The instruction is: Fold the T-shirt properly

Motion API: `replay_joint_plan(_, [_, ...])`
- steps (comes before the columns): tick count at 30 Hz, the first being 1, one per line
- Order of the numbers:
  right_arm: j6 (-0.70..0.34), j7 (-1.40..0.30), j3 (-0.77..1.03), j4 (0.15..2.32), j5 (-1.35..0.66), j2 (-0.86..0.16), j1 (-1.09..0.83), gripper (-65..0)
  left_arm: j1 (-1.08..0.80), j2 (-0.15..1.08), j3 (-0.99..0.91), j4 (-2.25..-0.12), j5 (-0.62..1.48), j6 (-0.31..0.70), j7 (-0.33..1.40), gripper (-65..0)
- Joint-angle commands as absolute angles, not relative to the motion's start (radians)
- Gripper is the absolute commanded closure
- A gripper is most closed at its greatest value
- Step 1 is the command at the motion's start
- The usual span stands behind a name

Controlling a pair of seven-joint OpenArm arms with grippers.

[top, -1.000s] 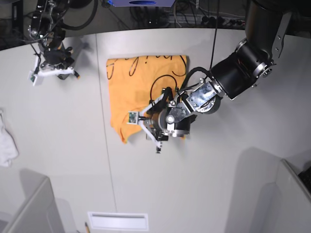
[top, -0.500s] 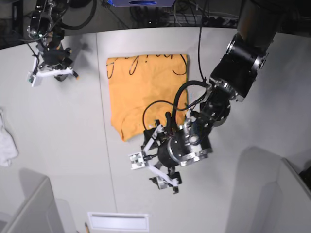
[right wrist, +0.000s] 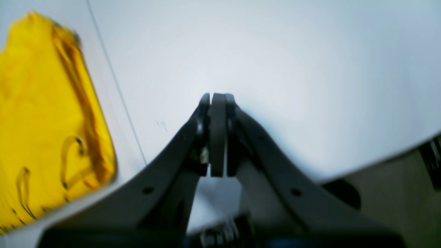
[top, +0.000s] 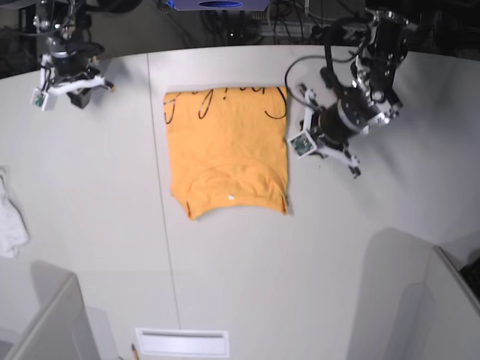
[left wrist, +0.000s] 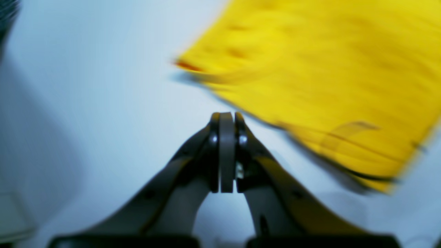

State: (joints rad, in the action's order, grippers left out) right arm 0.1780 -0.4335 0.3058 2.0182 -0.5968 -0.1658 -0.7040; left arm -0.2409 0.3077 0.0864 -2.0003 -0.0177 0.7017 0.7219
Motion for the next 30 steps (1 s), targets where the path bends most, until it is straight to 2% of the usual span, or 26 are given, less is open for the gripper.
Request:
replay_joint_plan(1, [0.174,-0.403,0.314,2.034,-0.598,-0.180,-0.730,0.0,-0.303,0.332,0.067,-2.017,-0.012,0.698,0.644,0.0])
replay_joint_plan(7, [0.173,-0.398,0.314,2.034,-0.595,-0.199,-0.866,0.0,-0.680,0.381,-0.041,-2.015,-0.012,0.698,0.114,0.0])
replay_joint_plan(9, [0.170,-0.398,0.306,2.034,-0.596,-0.239,-0.918,0.0,-0.766,0.380,-0.074,-2.014,-0.013,0.698,0.027,0.0])
replay_joint_plan(12, [0.133,-0.403,0.315,2.034,-0.598,-0.263,-1.000,0.0,-0.860,0.380,-0.085,-2.011,-0.013,0.698,0.018,0.0])
replay_joint_plan(16, [0.022,-0.412,0.328,2.032,-0.598,-0.266,-1.115,0.0,-0.970,0.380,-0.088,-1.994,-0.013,0.657,0.012,0.0])
replay_joint_plan(19, [-0.041,-0.484,0.331,2.031,-0.591,-0.265,-1.153,0.0,-1.012,0.380,-0.079,-1.983,-0.013,0.636,0.018,0.0])
replay_joint_plan(25, [-0.119,-0.733,0.328,1.972,-0.573,-0.288,-1.102,0.0,-1.029,0.371,-0.079,-1.844,-0.013,0.636,0.018,0.0])
replay_joint_plan(30, [-0.186,-0.719,0.206,1.733,-0.338,-0.314,-0.997,0.0,-0.970,0.325,-0.085,-1.635,-0.013,0.636,0.018,0.0])
